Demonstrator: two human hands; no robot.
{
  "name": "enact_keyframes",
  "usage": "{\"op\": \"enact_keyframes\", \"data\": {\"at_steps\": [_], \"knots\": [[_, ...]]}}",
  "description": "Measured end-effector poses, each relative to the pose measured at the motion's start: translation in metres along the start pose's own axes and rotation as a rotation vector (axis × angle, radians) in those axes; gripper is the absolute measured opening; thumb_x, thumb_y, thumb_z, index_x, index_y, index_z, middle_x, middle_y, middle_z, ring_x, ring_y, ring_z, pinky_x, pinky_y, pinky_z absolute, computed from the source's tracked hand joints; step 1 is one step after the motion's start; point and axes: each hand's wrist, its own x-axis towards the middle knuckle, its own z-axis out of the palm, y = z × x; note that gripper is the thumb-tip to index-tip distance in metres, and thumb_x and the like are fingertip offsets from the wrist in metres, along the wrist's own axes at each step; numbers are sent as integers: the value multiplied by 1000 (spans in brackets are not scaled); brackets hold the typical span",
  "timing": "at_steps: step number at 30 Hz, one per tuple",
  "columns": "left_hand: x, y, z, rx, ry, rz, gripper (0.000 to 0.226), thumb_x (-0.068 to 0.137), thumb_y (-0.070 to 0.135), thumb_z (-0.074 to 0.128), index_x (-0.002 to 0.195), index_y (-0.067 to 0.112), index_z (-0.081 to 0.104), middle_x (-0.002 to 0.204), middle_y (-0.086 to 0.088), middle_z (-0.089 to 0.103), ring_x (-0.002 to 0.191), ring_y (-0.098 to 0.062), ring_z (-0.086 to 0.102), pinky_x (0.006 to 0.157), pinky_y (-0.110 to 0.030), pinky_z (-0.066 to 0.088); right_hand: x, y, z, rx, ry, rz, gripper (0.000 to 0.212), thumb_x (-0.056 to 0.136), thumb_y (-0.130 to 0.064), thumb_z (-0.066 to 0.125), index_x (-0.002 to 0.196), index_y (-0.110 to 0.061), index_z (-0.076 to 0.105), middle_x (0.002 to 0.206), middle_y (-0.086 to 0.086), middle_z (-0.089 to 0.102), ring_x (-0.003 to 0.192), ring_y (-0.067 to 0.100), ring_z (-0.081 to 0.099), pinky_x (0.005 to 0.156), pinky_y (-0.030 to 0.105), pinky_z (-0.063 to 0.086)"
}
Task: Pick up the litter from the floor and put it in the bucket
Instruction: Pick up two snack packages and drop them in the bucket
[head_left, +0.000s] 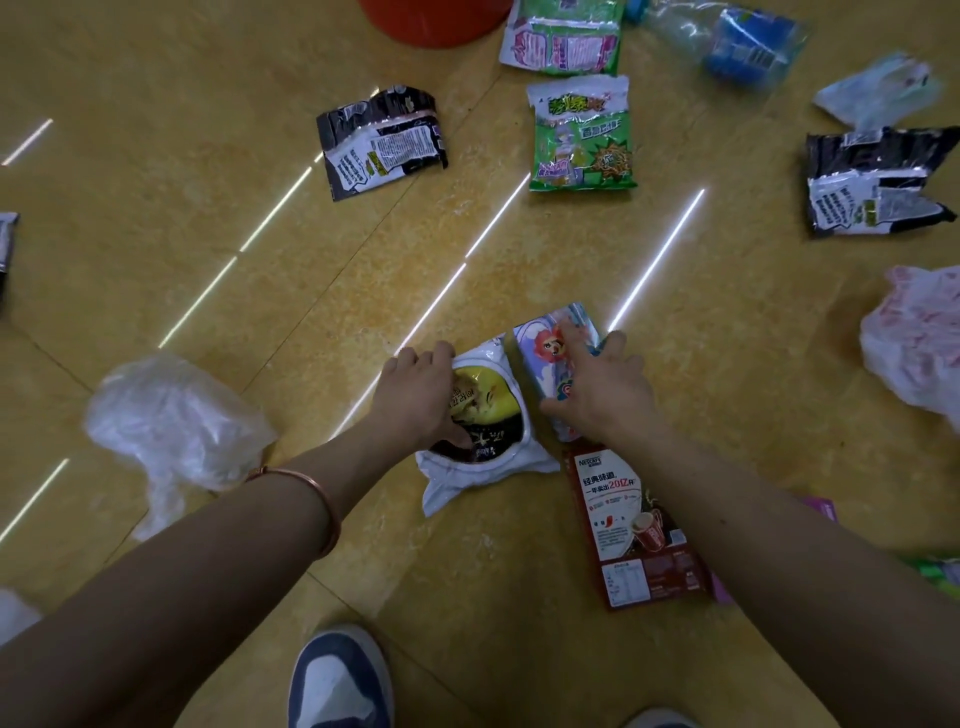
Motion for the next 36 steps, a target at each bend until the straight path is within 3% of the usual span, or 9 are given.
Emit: {"op": "enact_keyframes", "data": {"at_steps": [6,9,11,17,23,27,33,36], "knots": [[-38,6,-62,-11,33,-11,70,66,49,77,119,11,50,113,-12,56,112,-31,45,86,-38,35,-57,7,-46,138,19,19,98,79,-55,64,150,-37,-2,137,18,24,112,40,42,94,43,43],[-74,12,-111,-229,58,-7,47,71,39,76,103,9,61,90,-12,47,97,-34,51,68,-33,35,-97,3,-90,240,34,15,99,76,-57,64,149,-41,0,135,16,24,112,39,45,97,44,45],[-105,19,-149,-304,75,-9,38,72,37,75,96,10,63,86,-7,42,85,-30,50,63,-32,35,-126,-4,-125,299,42,7,99,75,-58,65,148,-45,-1,132,14,26,109,37,48,96,45,48],[-208,41,-274,-415,122,-1,36,71,42,76,78,11,59,75,-2,42,72,-26,49,56,-32,31,-234,-31,-256,440,52,-12,96,75,-52,67,147,-47,3,123,7,30,105,29,50,97,38,48],[-311,62,-429,-417,238,-13,42,73,44,74,79,7,56,75,1,39,71,-25,46,62,-39,39,-341,-68,-416,583,104,-65,93,79,-45,69,147,-47,6,115,2,31,90,14,50,89,29,49],[-365,64,-527,-398,332,15,38,74,47,73,86,14,58,79,2,40,70,-22,47,58,-35,37,-395,-97,-515,641,176,-112,93,79,-44,70,147,-47,7,115,0,32,90,10,48,87,26,49],[-430,54,-655,-496,476,58,34,69,50,75,64,38,43,74,8,43,65,-16,45,58,-33,34,-468,-144,-632,644,301,-181,91,78,-39,71,146,-49,12,110,-2,34,85,1,46,88,26,48],[-454,44,-702,-550,571,56,31,68,50,75,68,26,55,75,1,48,67,-18,51,61,-37,42,-497,-169,-674,612,363,-231,90,78,-37,72,146,-49,13,110,-2,36,84,-6,43,71,7,42]]}}
